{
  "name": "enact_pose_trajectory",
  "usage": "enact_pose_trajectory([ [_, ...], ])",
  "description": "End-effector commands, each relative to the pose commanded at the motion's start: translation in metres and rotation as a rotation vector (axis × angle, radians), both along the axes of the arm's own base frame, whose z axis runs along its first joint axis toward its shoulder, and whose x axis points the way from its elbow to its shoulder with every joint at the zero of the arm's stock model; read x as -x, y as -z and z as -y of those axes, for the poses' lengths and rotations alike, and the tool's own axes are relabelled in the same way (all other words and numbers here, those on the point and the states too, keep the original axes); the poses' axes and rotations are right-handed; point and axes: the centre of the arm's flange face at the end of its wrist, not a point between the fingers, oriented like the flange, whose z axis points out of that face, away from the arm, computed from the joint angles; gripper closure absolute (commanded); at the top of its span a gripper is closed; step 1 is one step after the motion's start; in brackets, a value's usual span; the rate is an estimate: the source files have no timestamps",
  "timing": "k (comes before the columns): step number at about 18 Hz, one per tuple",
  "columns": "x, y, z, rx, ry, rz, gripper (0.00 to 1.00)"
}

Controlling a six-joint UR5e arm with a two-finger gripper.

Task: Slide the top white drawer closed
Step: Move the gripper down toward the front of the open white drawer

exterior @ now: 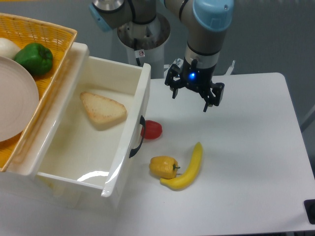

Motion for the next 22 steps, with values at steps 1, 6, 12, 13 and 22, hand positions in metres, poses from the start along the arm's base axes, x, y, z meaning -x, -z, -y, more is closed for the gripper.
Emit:
enact_pose_trajectory([
  [1, 0.003, 0.005, -0.001, 0.004, -0.002, 0.005, 0.00],
  [6, 0.020, 0.017, 0.005, 0.009, -0.023, 0.028, 0.00],
  [12, 0.025, 0.046, -0.002, 0.033, -0.023, 0.059, 0.00],
  [13, 0.028, 0.054, -0.004, 0.038, -0.029, 0.072, 0.00],
  [22, 0.034, 0.082, -0.012, 0.057, -0.140, 0.112, 0.00],
])
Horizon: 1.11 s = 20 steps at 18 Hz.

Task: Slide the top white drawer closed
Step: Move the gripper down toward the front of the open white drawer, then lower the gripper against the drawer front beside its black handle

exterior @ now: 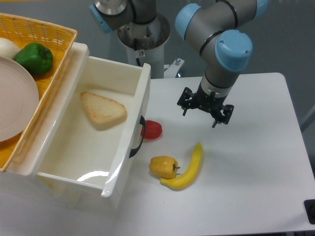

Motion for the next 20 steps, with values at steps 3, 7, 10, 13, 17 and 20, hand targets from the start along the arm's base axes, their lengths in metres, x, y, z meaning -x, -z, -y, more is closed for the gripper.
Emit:
enact_pose_trajectory([
  [3, 0.006, 0.010, -0.004, 0.008, -0.009, 0.015, 0.00],
  [7, 0.007, 0.015, -0.018, -0.014, -0.084, 0.049, 0.00],
  [10, 0.007, 0.021, -0.023, -0.023, -0.140, 0.078, 0.00],
  [13, 0.005, 0.030, -0.035, -0.071, -0.183, 0.132, 0.00],
  [17, 0.002, 0.044, -0.047, -0.067, -0.167, 0.143, 0.00],
  [20, -0.001, 0.053, -0.057, -0.060, -0.177, 0.161, 0.00],
])
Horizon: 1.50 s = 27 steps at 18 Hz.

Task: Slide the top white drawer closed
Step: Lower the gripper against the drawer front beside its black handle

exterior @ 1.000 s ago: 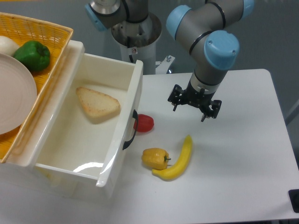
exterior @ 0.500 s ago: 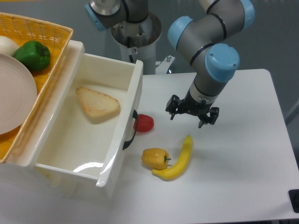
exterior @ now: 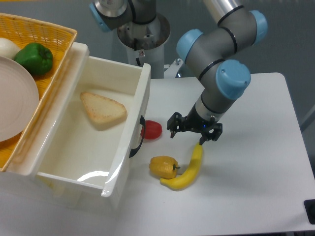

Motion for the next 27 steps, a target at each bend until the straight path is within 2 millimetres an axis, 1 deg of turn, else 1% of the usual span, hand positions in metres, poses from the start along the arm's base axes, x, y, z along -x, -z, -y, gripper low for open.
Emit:
enact_pose_trajectory([
  [1, 0.001, 0.002, -0.002, 0.001, 0.000, 0.002, 0.00],
  [3, -0.004, 0.006, -0.009, -0.003, 0.010, 0.012, 0.00],
  [10, -0.015, 0.007, -0.020, -0.029, 0.028, 0.034, 0.00],
  [14, -0.017, 0.016, -0.026, -0.024, 0.036, 0.038, 0.00],
  [18, -0.019, 0.017, -0.028, -0.024, 0.038, 0.036, 0.00],
  [19, -0.022, 0.018, -0.031, -0.023, 0.045, 0.038, 0.00],
  [22, -0.025, 0.023, -0.034, -0.017, 0.053, 0.044, 0.00],
  [23, -0.029, 0.028, -0.037, -0.013, 0.060, 0.053, 0.00],
  [27, -0.035, 0.032, -0.043, -0.009, 0.076, 0.056, 0.00],
])
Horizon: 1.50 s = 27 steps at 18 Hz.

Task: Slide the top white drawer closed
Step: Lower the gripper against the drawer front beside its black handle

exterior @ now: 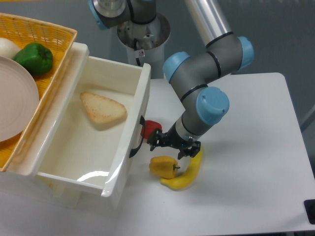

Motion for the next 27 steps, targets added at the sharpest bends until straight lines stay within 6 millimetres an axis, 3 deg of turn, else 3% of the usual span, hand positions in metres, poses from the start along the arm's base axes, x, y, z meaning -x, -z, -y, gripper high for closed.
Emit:
enact_pose_trajectory([
  [27, -0.020, -0.009, -0.012, -0.008, 0.032, -0.006, 0.00],
])
